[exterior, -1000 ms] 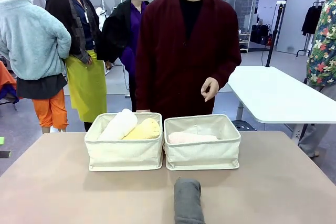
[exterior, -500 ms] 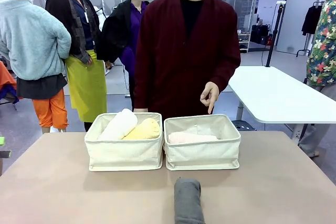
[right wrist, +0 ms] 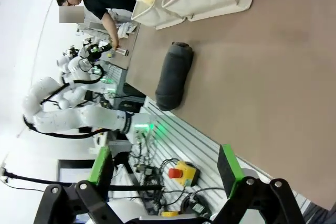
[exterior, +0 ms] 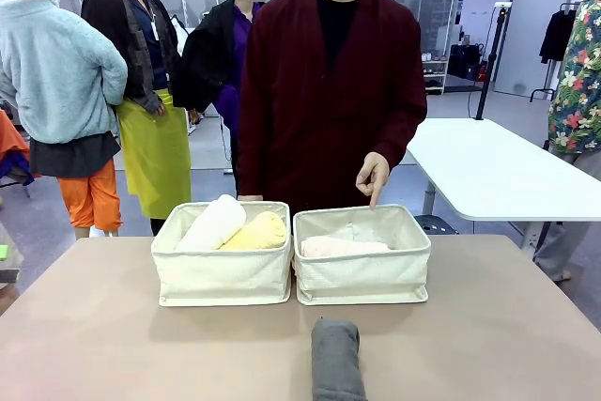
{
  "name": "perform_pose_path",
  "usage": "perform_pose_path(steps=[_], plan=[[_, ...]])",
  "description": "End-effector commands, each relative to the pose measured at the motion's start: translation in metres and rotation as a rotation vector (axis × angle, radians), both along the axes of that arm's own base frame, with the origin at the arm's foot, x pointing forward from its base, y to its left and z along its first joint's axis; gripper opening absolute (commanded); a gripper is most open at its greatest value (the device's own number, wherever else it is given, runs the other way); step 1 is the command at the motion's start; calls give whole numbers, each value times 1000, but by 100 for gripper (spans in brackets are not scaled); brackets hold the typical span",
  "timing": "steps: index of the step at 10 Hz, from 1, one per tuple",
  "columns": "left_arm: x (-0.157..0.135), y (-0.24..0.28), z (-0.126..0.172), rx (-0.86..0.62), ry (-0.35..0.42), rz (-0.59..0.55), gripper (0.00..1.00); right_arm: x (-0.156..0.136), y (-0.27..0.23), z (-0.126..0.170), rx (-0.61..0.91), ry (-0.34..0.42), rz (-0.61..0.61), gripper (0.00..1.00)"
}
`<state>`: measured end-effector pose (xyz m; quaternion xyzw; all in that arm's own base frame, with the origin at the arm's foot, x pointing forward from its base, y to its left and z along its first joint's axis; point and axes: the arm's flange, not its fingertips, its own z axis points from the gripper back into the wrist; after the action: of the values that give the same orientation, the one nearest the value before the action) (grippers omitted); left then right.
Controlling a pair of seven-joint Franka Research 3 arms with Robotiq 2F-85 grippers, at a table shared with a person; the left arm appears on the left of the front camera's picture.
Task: Divide the towels into two baskets.
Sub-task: Pick up one hotel-folded towel from the bottom of the table and place it in the Fabric basket indicated by the person.
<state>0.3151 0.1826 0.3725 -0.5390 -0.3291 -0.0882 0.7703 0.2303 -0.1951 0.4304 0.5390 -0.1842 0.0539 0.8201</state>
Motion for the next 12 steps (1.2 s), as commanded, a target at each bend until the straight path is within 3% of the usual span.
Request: perform_pose_path(steps=[1,8,12], plan=[[-3,0,2,-20,-8,5,100,-16,50,-3,-97,-58,1,100],[-3,0,2,-20,-8,5,100,52,207,1,-320,178,168,100],[-3,0,2,-20,-8,5,100,77,313,-30,-427,299,199,100]])
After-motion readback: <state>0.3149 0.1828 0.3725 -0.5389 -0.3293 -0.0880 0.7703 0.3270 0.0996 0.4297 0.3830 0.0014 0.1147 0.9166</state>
